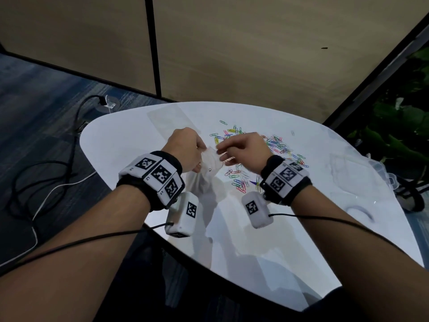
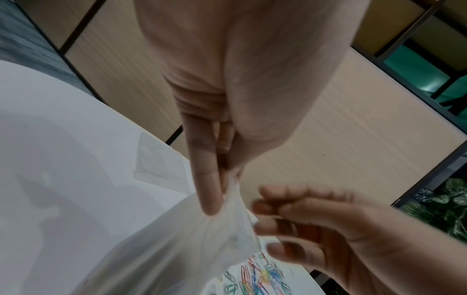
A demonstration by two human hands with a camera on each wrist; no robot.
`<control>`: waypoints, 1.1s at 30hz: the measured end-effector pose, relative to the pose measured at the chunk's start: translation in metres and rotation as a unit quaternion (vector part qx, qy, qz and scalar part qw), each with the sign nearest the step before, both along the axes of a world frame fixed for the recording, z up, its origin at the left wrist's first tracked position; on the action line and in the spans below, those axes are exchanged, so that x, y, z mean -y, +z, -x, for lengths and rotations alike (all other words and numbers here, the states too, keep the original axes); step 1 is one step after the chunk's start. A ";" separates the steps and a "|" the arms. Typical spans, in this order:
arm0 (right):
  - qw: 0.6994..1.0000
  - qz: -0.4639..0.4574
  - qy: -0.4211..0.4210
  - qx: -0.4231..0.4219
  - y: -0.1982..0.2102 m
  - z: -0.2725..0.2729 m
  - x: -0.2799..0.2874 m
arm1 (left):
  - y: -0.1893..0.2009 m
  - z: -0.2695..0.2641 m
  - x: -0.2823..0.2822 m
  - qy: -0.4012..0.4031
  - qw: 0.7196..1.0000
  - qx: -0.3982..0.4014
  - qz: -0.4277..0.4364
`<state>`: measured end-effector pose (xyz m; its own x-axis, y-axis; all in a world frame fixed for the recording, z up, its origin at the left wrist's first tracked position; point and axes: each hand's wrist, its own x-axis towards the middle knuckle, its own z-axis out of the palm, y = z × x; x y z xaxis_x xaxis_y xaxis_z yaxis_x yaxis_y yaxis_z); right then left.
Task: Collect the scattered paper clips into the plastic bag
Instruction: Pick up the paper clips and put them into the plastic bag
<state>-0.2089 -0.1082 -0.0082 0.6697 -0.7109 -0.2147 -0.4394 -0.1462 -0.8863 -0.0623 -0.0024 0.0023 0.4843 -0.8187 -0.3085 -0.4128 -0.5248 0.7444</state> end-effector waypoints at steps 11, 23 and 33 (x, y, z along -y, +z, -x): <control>0.858 0.086 -0.074 -0.501 -0.107 0.084 0.024 | 0.001 -0.003 0.000 0.005 1.000 0.003 -0.013; 0.838 0.227 0.077 -0.491 -0.107 0.000 -0.006 | 0.003 -0.004 -0.003 0.003 1.000 0.000 -0.017; 0.798 0.345 0.150 -0.471 -0.100 0.010 0.018 | 0.002 -0.003 -0.003 0.009 1.000 -0.005 -0.022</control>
